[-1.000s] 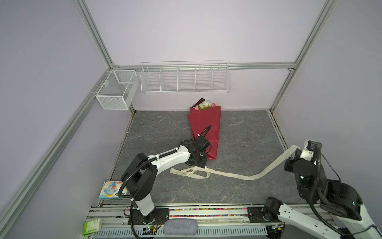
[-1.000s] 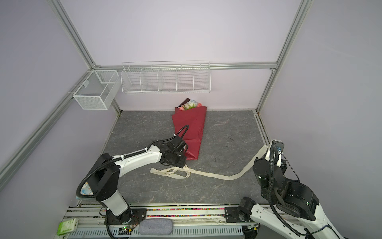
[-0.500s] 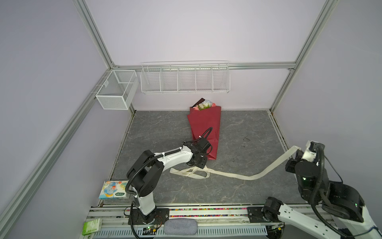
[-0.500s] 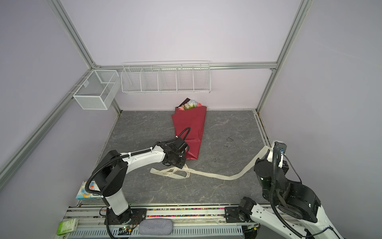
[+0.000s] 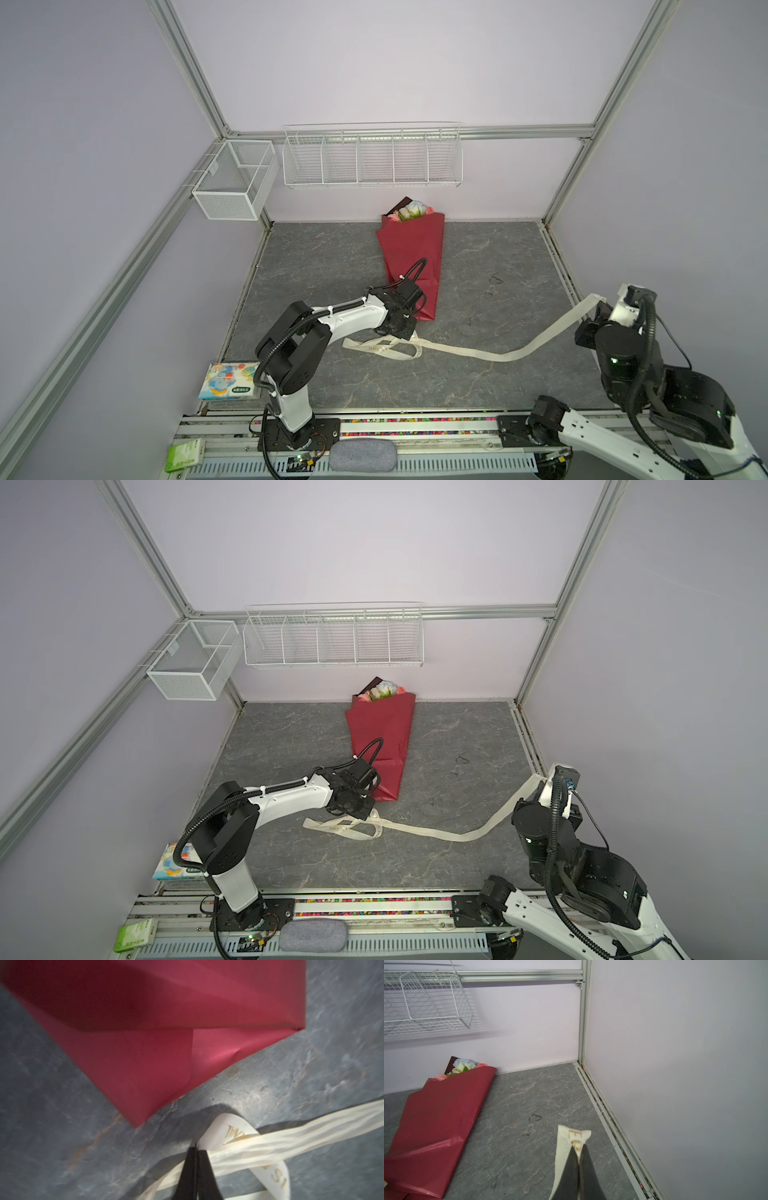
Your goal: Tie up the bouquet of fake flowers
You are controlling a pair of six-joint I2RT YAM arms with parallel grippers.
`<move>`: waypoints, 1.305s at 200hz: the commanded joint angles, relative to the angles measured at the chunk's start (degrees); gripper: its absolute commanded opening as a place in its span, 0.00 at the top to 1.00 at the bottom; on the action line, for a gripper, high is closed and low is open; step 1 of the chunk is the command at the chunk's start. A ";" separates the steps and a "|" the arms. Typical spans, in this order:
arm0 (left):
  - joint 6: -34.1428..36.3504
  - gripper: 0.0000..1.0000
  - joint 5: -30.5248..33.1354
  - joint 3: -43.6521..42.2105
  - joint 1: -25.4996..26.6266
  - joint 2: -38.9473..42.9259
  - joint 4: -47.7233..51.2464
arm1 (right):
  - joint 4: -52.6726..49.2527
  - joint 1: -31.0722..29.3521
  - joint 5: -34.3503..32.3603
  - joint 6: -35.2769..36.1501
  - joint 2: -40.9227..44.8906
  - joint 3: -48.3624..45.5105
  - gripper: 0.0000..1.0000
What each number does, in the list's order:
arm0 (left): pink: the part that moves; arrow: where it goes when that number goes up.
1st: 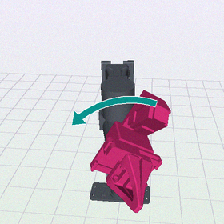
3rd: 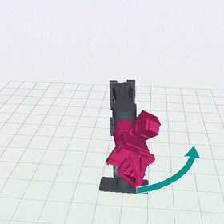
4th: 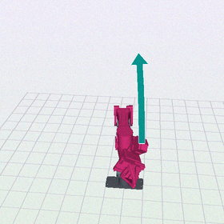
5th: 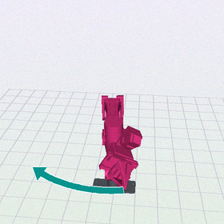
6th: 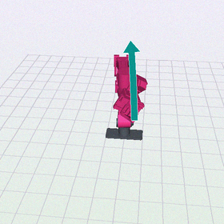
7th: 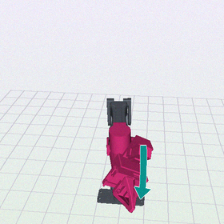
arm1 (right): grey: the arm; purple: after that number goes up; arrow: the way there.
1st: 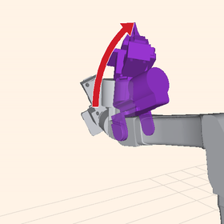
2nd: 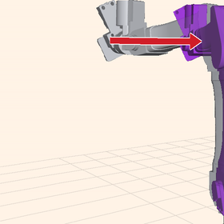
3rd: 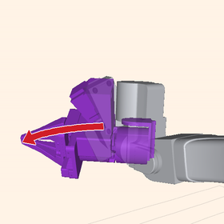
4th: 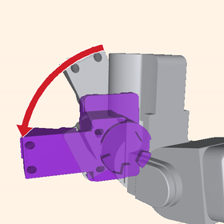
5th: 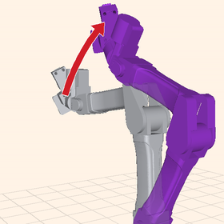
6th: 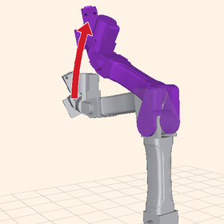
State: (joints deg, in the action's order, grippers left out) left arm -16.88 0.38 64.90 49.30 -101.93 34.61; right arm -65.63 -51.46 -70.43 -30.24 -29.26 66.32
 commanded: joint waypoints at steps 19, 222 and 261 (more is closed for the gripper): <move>-2.53 1.00 2.25 -1.08 0.29 10.90 2.55 | -2.15 0.27 -0.23 -1.98 -0.04 1.21 0.94; -11.06 1.00 0.46 10.53 -70.45 36.77 18.71 | 15.65 79.24 59.46 13.08 -29.61 10.87 0.94; -12.03 1.00 -3.02 10.81 -73.03 32.11 10.69 | 20.62 80.99 55.26 12.25 -31.46 11.09 0.94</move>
State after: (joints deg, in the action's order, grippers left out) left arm -27.86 0.62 73.58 -22.92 -67.11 49.63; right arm -49.12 28.86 -17.67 -16.73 -60.16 76.71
